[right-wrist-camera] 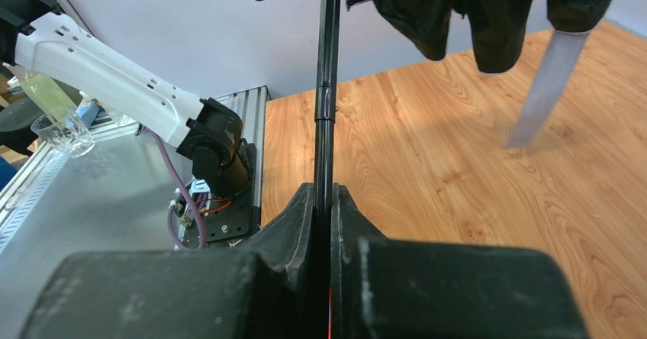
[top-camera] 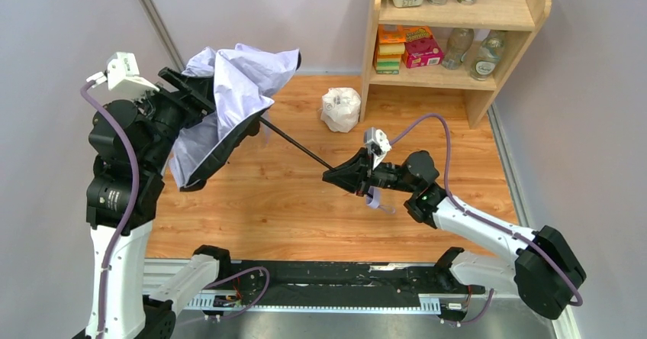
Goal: Put away the umbrella
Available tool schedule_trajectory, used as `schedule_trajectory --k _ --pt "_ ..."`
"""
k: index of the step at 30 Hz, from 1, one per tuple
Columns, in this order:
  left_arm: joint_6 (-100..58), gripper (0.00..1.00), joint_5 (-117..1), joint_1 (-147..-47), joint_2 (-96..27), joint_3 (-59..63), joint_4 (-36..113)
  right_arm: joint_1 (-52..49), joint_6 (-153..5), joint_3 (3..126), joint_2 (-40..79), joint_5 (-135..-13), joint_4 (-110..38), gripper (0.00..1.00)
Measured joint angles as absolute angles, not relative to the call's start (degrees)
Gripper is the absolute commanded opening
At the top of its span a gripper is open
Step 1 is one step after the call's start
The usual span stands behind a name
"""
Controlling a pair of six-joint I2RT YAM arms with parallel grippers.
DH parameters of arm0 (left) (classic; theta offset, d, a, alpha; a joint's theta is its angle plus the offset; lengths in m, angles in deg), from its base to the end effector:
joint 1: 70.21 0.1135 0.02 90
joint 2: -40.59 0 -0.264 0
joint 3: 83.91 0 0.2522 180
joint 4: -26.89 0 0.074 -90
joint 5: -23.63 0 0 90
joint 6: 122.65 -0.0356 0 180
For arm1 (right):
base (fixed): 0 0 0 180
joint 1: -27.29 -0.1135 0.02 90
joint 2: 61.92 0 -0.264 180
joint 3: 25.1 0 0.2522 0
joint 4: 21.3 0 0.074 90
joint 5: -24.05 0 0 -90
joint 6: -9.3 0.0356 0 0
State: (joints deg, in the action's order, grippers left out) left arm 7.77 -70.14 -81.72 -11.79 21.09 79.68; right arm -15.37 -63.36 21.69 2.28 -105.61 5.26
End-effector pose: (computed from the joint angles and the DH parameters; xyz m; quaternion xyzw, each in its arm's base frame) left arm 0.1195 -0.0219 0.5227 -0.1992 0.6796 -0.2880 0.6446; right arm 0.1654 0.1833 0.2918 -0.3857 0.5386 0.5486 0.5102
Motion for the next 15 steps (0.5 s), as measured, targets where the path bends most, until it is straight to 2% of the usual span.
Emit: schedule_trajectory --k 2,3,4,5,6,9,13,14,15 --pt "7.44 0.66 -69.94 -81.72 -12.01 21.09 78.91 -15.17 -63.27 21.69 1.74 -105.96 4.86 0.00" --pt "7.01 0.52 -69.92 -81.72 -12.27 21.09 78.52 -15.11 -63.23 21.69 1.52 -106.15 4.56 0.00" --pt "6.79 0.42 -69.94 -81.72 -12.45 21.07 78.19 -15.06 -63.23 21.69 1.39 -106.29 4.34 0.00" --pt "6.68 0.25 -69.92 -81.72 -12.62 20.94 77.82 -15.00 -63.25 21.69 1.28 -106.33 4.25 0.00" --pt "5.59 0.21 -69.96 -81.72 -12.78 20.29 76.62 -14.93 -63.27 21.69 1.17 -106.33 4.08 0.00" --pt "3.99 0.00 -69.15 -81.72 -13.69 19.35 74.00 -14.78 -63.36 21.69 0.90 -105.74 2.31 0.00" --pt "2.90 0.00 -65.64 -81.72 -16.64 19.48 70.56 -14.78 -63.69 21.69 0.90 -104.25 0.03 0.01" --pt "2.59 0.00 -64.35 -81.70 -17.41 19.48 69.36 -14.73 -63.88 21.69 0.93 -103.44 -0.67 0.17" --pt "2.18 0.00 -63.06 -81.70 -17.93 19.45 68.14 -14.73 -64.10 21.82 1.06 -102.59 -1.37 0.37"
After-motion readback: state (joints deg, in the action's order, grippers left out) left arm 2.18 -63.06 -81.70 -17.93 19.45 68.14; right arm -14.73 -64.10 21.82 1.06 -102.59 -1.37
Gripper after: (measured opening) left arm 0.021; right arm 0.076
